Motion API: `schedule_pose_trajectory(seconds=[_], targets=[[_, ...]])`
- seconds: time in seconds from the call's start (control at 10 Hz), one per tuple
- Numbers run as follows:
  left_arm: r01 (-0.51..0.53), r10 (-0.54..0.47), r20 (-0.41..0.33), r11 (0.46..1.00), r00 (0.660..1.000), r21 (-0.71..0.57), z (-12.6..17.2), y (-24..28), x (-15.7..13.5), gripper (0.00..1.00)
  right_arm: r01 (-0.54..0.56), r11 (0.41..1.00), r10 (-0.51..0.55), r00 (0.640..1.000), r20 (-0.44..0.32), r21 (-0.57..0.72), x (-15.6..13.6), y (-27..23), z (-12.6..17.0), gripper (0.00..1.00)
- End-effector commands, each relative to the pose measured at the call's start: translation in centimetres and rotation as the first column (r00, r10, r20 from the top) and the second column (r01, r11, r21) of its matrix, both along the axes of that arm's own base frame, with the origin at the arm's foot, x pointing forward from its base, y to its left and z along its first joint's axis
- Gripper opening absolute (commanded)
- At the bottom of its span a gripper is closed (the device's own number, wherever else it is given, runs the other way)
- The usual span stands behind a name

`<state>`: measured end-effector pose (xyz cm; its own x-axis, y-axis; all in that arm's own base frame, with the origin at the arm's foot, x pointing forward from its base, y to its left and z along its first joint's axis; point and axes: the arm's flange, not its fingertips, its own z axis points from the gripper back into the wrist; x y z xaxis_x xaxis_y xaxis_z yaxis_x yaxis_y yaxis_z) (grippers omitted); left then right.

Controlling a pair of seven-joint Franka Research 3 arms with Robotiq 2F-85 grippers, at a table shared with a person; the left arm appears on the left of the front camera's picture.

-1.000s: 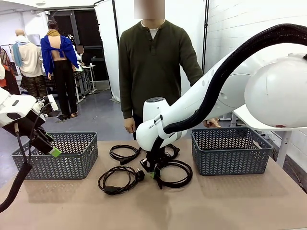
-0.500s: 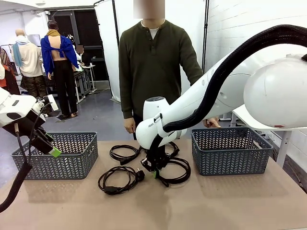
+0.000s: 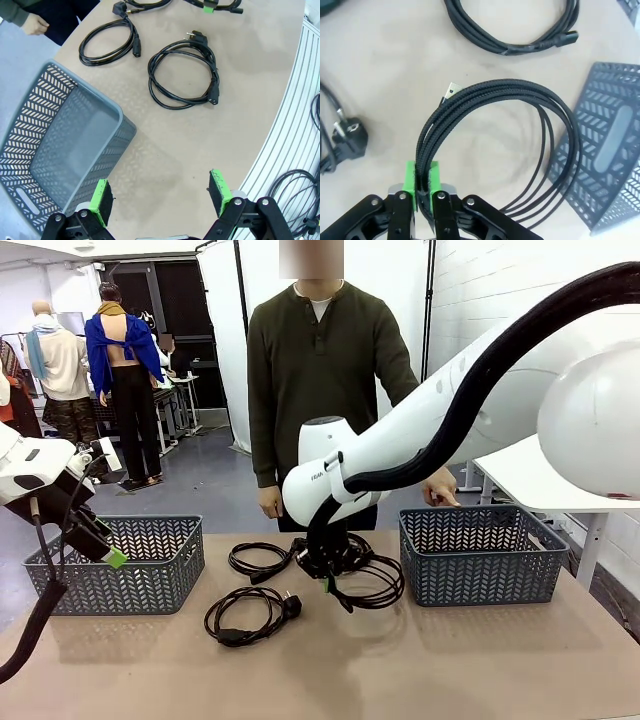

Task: Organize the cables according to human instructions.
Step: Pick up a bundle of cables and place it in the basket indicated by the human.

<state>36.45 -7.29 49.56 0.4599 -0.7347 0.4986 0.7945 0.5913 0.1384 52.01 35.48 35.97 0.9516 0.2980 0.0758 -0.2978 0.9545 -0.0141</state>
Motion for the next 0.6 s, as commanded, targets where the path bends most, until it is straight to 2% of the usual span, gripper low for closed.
schedule_pose_trajectory(seconds=[0.0, 0.2, 0.3, 0.5], targets=[[-0.007, 0.006, -0.008, 1.0, 1.0, -0.014, -0.1, 0.0, -0.1, 1.0, -0.117, 0.993, 0.118, 0.993, -0.015, 0.022, -1.3, -1.0, 2.0, 0.0], [-0.007, 0.006, -0.008, 1.0, 1.0, -0.014, -0.1, 0.0, -0.1, 1.0, -0.287, 0.958, 0.288, 0.958, -0.011, 0.026, -2.4, -1.6, 4.9, 0.0], [-0.007, 0.006, -0.008, 1.0, 1.0, -0.014, -0.1, 0.0, -0.1, 1.0, -0.373, 0.928, 0.373, 0.928, 0.01, 0.016, -2.7, -2.0, 6.3, 0.0], [-0.007, 0.006, -0.008, 1.0, 1.0, -0.014, -0.1, 0.0, -0.1, 1.0, -0.529, 0.848, 0.53, 0.845, 0.064, -0.036, -3.1, -3.2, 8.7, 0.0]])
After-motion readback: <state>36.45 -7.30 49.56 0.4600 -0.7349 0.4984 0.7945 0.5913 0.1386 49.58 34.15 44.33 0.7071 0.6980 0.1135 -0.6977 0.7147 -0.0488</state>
